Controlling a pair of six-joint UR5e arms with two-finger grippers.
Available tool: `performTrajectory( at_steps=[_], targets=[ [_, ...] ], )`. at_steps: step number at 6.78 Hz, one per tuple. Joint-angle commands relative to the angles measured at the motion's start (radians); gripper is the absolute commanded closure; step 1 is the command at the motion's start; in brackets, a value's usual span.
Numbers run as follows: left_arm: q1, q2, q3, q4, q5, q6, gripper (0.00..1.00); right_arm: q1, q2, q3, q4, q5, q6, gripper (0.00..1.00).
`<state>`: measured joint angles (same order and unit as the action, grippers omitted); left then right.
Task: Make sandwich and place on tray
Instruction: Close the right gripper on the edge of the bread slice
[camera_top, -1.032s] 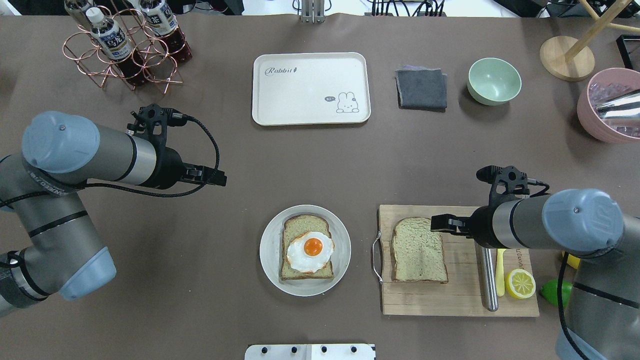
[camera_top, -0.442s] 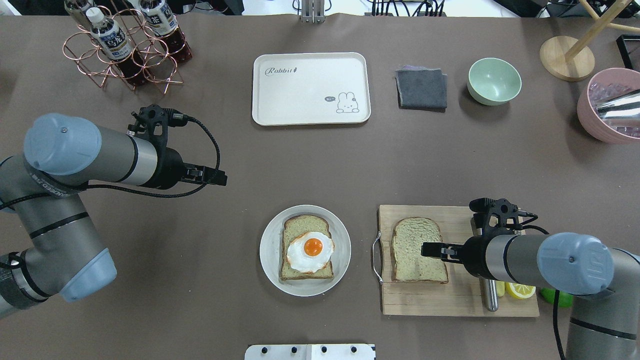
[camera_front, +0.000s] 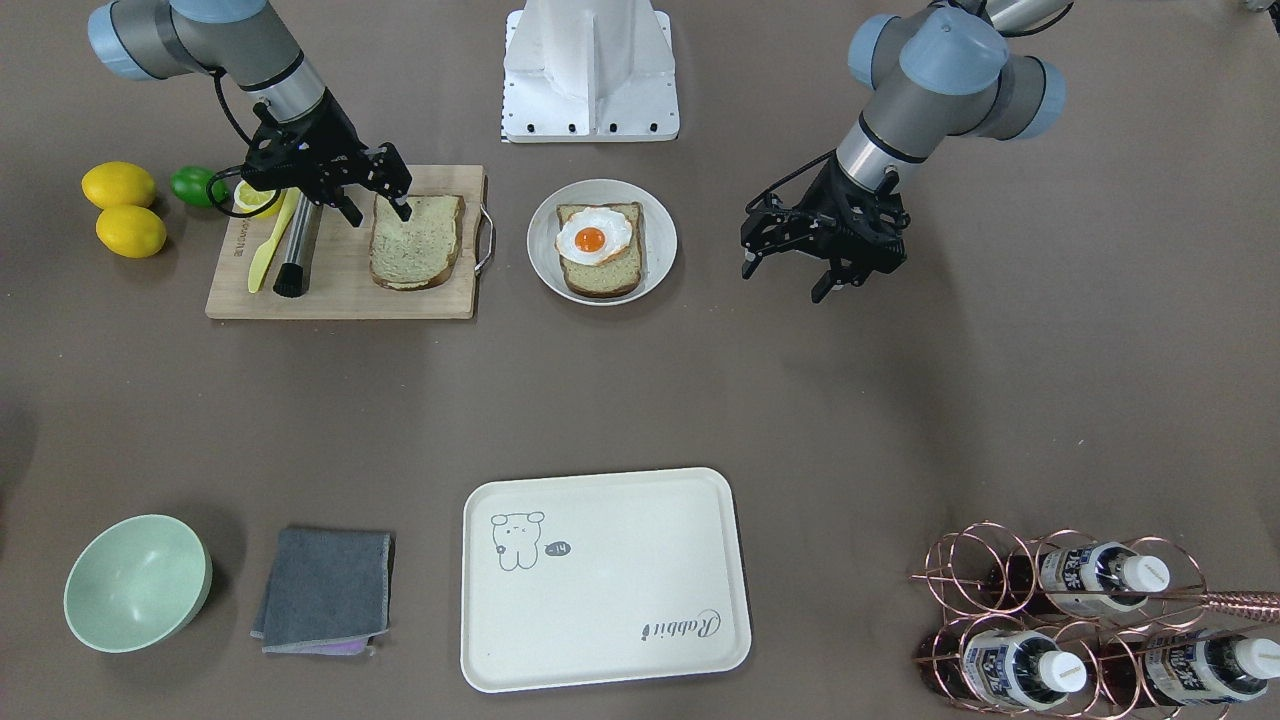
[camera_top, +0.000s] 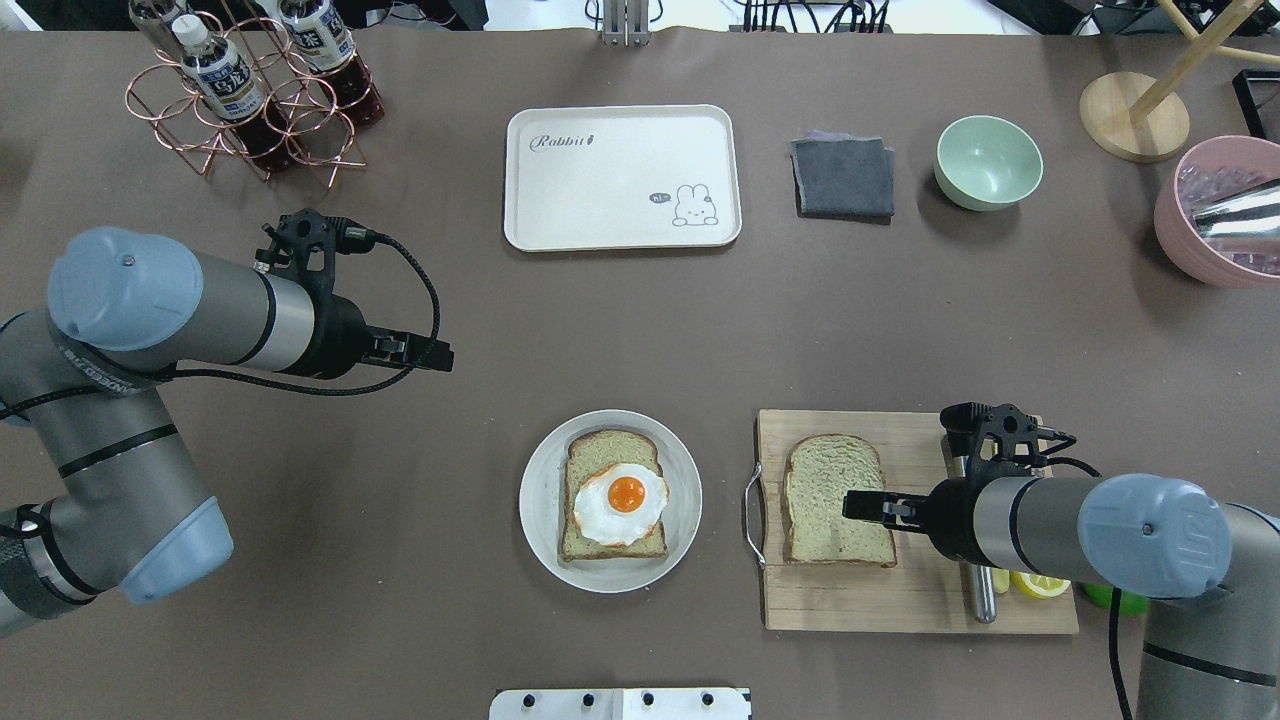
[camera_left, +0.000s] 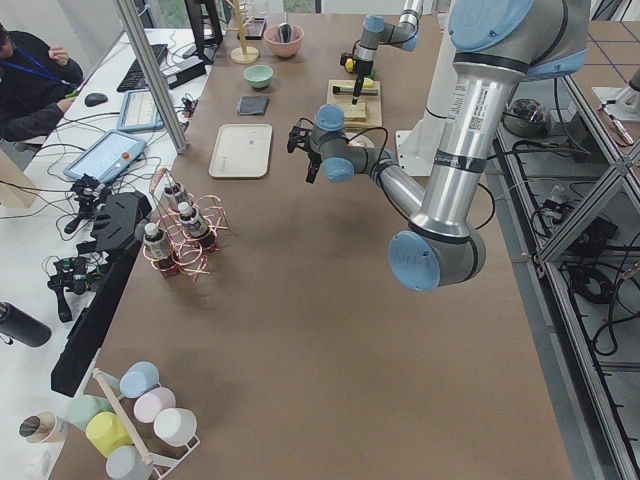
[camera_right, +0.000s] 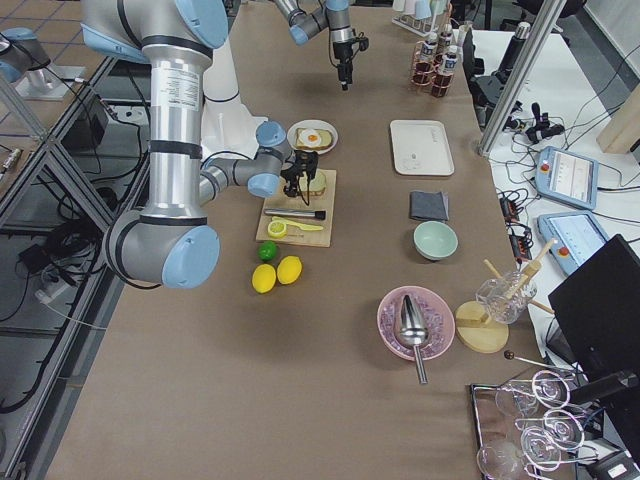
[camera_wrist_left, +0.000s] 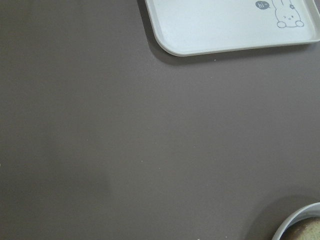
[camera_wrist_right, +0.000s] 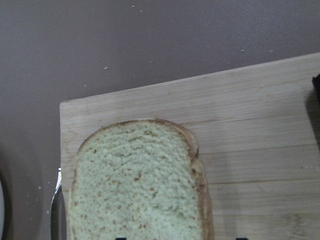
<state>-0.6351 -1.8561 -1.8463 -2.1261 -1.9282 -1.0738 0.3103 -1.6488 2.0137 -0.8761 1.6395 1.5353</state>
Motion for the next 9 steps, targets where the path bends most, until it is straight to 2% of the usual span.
performTrajectory(
  at_steps=[1, 4, 6, 8, 9],
  targets=[
    [0.000, 0.000, 0.001, 0.002, 0.000, 0.002, 0.03, -0.010, -0.016, 0.000, 0.000, -0.009, -0.003, 0.22],
    [0.000, -0.002, 0.001, 0.002, -0.002, 0.003, 0.03, -0.023, -0.016, 0.000, -0.001, -0.020, 0.002, 0.28],
    [0.000, -0.002, 0.002, 0.000, -0.002, 0.006, 0.03, -0.042, -0.017, 0.002, -0.001, -0.040, 0.002, 0.28],
    [0.000, -0.002, 0.002, 0.002, -0.002, 0.006, 0.03, -0.052, -0.017, 0.002, -0.003, -0.040, 0.006, 0.48],
    [0.000, 0.000, 0.002, 0.002, 0.000, 0.006, 0.03, -0.060, -0.017, 0.000, -0.003, -0.040, 0.005, 0.47]
  ],
)
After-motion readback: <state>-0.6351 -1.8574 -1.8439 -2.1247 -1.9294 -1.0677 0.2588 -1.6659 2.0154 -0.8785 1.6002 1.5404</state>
